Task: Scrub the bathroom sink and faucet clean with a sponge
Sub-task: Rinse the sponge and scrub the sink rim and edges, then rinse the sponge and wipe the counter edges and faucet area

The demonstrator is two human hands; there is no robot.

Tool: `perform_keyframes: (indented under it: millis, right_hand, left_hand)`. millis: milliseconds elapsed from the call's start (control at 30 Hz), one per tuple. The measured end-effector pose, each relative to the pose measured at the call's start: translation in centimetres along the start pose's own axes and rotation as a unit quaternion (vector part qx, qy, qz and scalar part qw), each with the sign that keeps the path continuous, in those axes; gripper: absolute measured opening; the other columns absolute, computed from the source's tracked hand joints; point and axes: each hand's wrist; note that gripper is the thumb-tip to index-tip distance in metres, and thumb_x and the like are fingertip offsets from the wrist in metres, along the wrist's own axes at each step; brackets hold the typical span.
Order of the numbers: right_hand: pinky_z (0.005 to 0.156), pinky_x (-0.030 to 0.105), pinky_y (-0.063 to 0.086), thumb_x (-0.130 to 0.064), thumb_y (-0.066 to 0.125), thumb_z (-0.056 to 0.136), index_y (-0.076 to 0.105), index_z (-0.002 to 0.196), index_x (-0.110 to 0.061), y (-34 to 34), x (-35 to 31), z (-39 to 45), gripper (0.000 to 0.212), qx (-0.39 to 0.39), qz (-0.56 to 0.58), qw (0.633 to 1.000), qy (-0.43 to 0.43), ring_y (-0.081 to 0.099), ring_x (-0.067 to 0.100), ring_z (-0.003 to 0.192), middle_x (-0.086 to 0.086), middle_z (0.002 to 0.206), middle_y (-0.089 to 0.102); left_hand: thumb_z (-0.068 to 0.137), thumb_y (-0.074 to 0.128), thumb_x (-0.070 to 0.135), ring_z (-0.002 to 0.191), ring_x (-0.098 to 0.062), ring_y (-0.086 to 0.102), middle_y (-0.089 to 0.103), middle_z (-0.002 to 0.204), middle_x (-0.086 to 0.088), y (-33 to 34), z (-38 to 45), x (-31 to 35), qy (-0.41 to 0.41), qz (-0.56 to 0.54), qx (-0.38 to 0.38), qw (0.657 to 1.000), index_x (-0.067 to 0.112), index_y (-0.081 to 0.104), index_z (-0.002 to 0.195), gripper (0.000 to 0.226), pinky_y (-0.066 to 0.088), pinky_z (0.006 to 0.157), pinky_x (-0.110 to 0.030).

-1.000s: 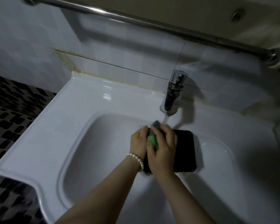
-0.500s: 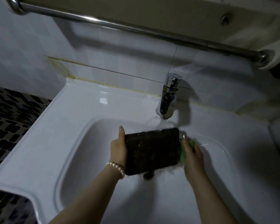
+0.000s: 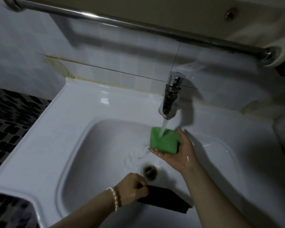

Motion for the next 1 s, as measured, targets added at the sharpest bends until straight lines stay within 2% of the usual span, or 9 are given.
perform_keyframes:
  millis: [200, 367, 533, 633, 700, 767, 833, 900, 1000]
  right_hand:
    - [0.076, 0.050, 0.054, -0.066, 0.050, 0.081, 0.065, 0.107, -0.005, 1.5, 0.9, 2.4, 0.068, -0.023, 0.054, 0.998, 0.024, 0.062, 0.039, 0.097, 0.027, 0.104, 0.068]
    - [0.078, 0.045, 0.053, -0.050, 0.064, 0.072, 0.076, 0.082, -0.005, 1.8, 1.7, 2.5, 0.047, -0.035, -0.012, 0.999, 0.021, 0.062, 0.036, 0.093, 0.022, 0.101, 0.070]
    - [0.080, 0.058, 0.051, -0.037, 0.069, 0.073, 0.076, 0.087, -0.003, 1.6, 1.5, 2.0, 0.038, -0.073, 0.032, 0.997, 0.003, 0.064, 0.037, 0.096, 0.023, 0.104, 0.069]
    - [0.083, 0.061, 0.049, -0.032, 0.066, 0.072, 0.074, 0.090, 0.001, 2.1, 1.8, 1.3, 0.039, -0.071, 0.045, 0.996, 0.001, 0.064, 0.040, 0.092, 0.025, 0.100, 0.067]
    - [0.077, 0.055, 0.053, -0.033, 0.061, 0.075, 0.070, 0.095, 0.000, 2.9, 2.0, 0.4, 0.039, -0.029, 0.062, 0.998, -0.004, 0.064, 0.039, 0.085, 0.024, 0.099, 0.066]
    - [0.070, 0.048, 0.055, -0.036, 0.055, 0.081, 0.065, 0.094, -0.008, 3.6, 2.2, -0.7, 0.032, 0.038, 0.069, 0.995, -0.066, 0.061, 0.034, 0.082, 0.018, 0.095, 0.065]
    - [0.067, 0.042, 0.055, -0.041, 0.052, 0.089, 0.064, 0.094, -0.016, 4.3, 1.9, -2.1, 0.029, 0.121, 0.061, 0.969, -0.205, 0.063, 0.025, 0.079, 0.010, 0.094, 0.065]
    - [0.064, 0.026, 0.056, -0.046, 0.051, 0.091, 0.065, 0.110, -0.015, 5.8, 1.0, -3.8, 0.038, 0.180, -0.022, 0.914, -0.364, 0.067, 0.016, 0.076, 0.005, 0.100, 0.066]
    - [0.090, 0.013, 0.043, -0.041, 0.052, 0.091, 0.050, 0.135, -0.010, 7.8, -0.1, -4.6, 0.053, 0.212, -0.362, 0.742, -0.523, 0.052, 0.020, 0.115, 0.011, 0.133, 0.048]
  left_hand:
    - [0.074, 0.052, 0.028, 0.067, -0.024, 0.052, 0.057, 0.068, -0.011, 1.3, -1.7, -1.5, 0.067, 0.073, -0.003, 0.995, 0.005, 0.058, 0.060, 0.028, 0.039, 0.066, -0.025]
    - [0.086, 0.051, 0.042, 0.083, -0.022, 0.053, 0.061, 0.080, -0.011, 1.0, -2.0, -2.1, 0.094, 0.176, -0.023, 0.980, 0.006, 0.065, 0.072, 0.041, 0.041, 0.085, -0.028]
    - [0.085, 0.053, 0.049, 0.108, -0.024, 0.054, 0.063, 0.098, -0.011, 1.0, -2.1, -2.9, 0.097, 0.285, -0.077, 0.950, 0.009, 0.067, 0.089, 0.043, 0.028, 0.106, -0.024]
    - [0.088, 0.055, 0.047, 0.121, -0.012, 0.048, 0.059, 0.119, -0.007, 0.6, -1.5, -3.0, 0.064, 0.234, -0.089, 0.966, 0.005, 0.067, 0.099, 0.044, 0.027, 0.106, -0.015]
    - [0.085, 0.057, 0.049, 0.111, 0.006, 0.050, 0.059, 0.118, 0.007, -0.1, -1.1, -2.2, 0.023, 0.144, -0.035, 0.989, 0.014, 0.067, 0.100, 0.040, 0.033, 0.098, -0.009]
    - [0.086, 0.058, 0.042, 0.079, 0.007, 0.053, 0.058, 0.084, 0.012, -1.0, -0.7, -0.5, -0.026, 0.090, 0.058, 0.994, 0.019, 0.062, 0.076, 0.026, 0.043, 0.080, -0.018]
    - [0.090, 0.059, 0.027, 0.059, 0.002, 0.045, 0.047, 0.060, 0.008, -1.9, 0.1, 1.8, -0.060, 0.022, 0.219, 0.974, 0.021, 0.047, 0.059, 0.034, 0.040, 0.067, -0.029]
    - [0.093, 0.053, 0.013, 0.059, -0.006, 0.048, 0.052, 0.058, 0.002, -3.2, 1.6, 4.9, -0.066, -0.129, 0.381, 0.913, 0.012, 0.050, 0.060, 0.033, 0.041, 0.064, -0.033]
    - [0.097, 0.041, 0.013, 0.084, -0.024, 0.060, 0.065, 0.086, -0.010, -5.6, 5.1, 10.2, -0.072, -0.376, 0.412, 0.827, 0.003, 0.061, 0.087, 0.025, 0.050, 0.078, -0.038]
Point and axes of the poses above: each hand's wrist, its own z-axis towards the middle knuckle, its own y-axis out of the palm, x = y × z
